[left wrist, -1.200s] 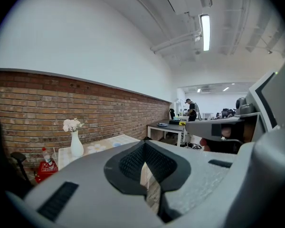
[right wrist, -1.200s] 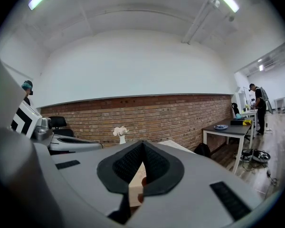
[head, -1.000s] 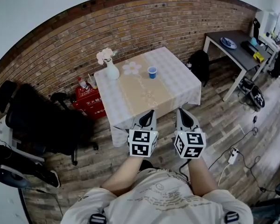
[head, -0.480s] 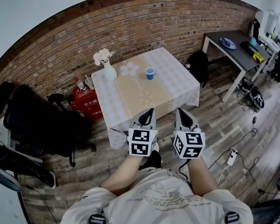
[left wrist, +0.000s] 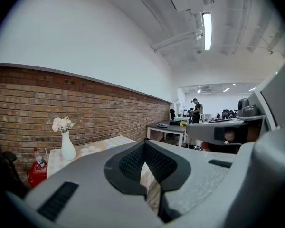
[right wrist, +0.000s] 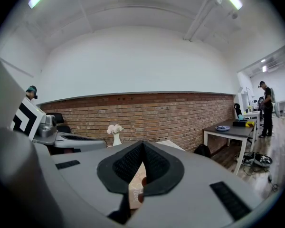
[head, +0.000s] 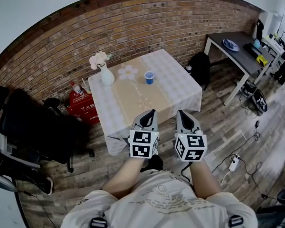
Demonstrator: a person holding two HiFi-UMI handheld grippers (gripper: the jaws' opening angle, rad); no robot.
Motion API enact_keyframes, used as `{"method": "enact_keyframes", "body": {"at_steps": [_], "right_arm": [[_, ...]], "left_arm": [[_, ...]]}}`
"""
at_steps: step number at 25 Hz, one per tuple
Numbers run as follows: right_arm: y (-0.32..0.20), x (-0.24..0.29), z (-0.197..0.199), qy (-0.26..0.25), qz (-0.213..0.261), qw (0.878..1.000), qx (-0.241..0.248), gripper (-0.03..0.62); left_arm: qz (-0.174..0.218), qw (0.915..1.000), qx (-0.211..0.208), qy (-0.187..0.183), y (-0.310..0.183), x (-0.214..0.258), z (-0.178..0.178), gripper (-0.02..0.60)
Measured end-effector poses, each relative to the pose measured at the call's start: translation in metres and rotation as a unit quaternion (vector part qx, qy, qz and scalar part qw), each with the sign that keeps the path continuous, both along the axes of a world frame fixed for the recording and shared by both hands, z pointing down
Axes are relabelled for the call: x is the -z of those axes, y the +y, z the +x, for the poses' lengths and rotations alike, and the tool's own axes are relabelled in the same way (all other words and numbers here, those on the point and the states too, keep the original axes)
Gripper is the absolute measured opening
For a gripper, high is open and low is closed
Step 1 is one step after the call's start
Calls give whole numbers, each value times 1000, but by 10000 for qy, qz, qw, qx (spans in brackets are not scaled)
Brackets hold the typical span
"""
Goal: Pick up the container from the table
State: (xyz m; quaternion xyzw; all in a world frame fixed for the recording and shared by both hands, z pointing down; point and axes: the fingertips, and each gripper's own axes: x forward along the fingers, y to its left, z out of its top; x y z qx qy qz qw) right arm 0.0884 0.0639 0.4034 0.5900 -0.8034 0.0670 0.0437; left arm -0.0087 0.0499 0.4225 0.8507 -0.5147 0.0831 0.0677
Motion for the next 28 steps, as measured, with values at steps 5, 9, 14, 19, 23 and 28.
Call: {"method": "enact_keyframes", "body": {"at_steps": [5, 9, 14, 19, 23, 28], "right_arm": [[-32, -2, 5, 28, -20, 10000, -26, 2], [-59, -2, 10, 19, -49, 10000, -66, 2], [-99, 1, 11, -17, -89, 9999, -83, 2], [-136, 1, 8, -11, -124, 9999, -46, 2], [-164, 3, 4, 22, -141, 9999, -8, 2], [-200, 5, -2, 84, -141, 9999, 33, 2]], "left_arm": [[-59, 10000, -12, 24, -32, -5, 4, 3], [-78, 9999, -60, 36, -61, -4, 10, 3], [-106, 9999, -48, 10, -102, -1, 9, 3], [-150, 9999, -21, -25, -139, 0, 5, 3], [-143, 9999, 45, -18, -166, 3, -1, 3], [-156, 9998, 89, -4, -201, 3, -7, 3]]}}
